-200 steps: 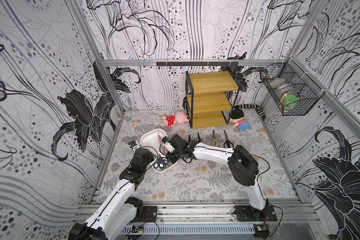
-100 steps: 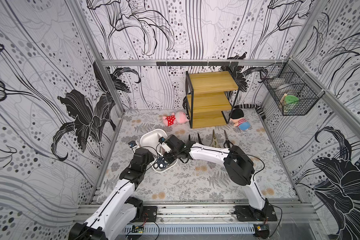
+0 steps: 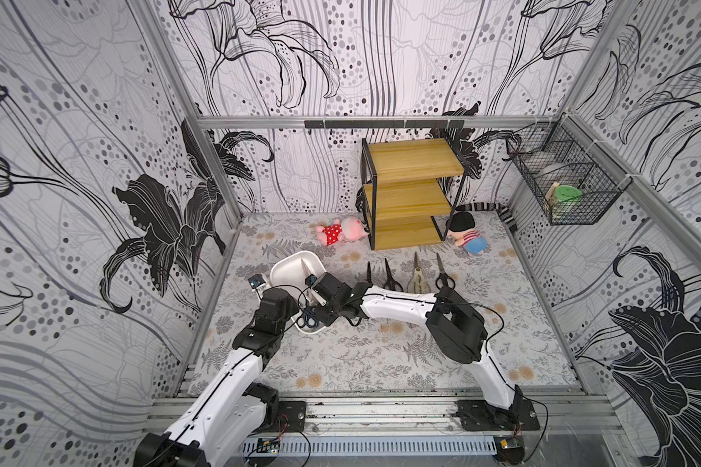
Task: Take the scissors out of the storage box
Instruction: Pick up the scissors from the storage box.
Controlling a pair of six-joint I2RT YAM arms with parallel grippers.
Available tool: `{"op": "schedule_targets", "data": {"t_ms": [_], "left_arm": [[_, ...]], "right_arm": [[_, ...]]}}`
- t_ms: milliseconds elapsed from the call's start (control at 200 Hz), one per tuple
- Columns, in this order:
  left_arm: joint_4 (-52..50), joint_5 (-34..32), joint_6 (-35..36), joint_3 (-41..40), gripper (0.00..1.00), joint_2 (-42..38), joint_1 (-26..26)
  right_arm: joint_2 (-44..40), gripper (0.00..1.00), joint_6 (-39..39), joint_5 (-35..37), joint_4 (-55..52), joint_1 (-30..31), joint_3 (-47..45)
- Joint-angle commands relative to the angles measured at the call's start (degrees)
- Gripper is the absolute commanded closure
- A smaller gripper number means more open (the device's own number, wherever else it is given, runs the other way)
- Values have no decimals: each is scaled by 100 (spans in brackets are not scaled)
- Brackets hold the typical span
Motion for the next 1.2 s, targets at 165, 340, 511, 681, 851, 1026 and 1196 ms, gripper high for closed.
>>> {"op": "schedule_targets", "data": {"t_ms": [165,340,511,681,851,1026,1196], "left_arm": [[415,-10,-78,113,100,11,-15],[401,-131,-139,74,100,7,-5],[366,-182,-138,87,100,-12,-7],[357,-185,-156,83,100,-17,-2],[317,-205,-170,87,100,-30,-9],[274,-211,-189,78,100,-87,-10],[247,-250,-200,68,100,-110,-15]], "right_arm": [[42,100,77,261,2,-27,30],[-207,100,166,408,-222,-36,11],[-538,100,264,261,-288,-31,-173],[-733,100,373,354,-539,-29,-173],[-764,100,428,429,-801,-37,-41],[-688,100,572,588,-1094,-29,193],[-833,100,658,645,-1140,-30,246]]}}
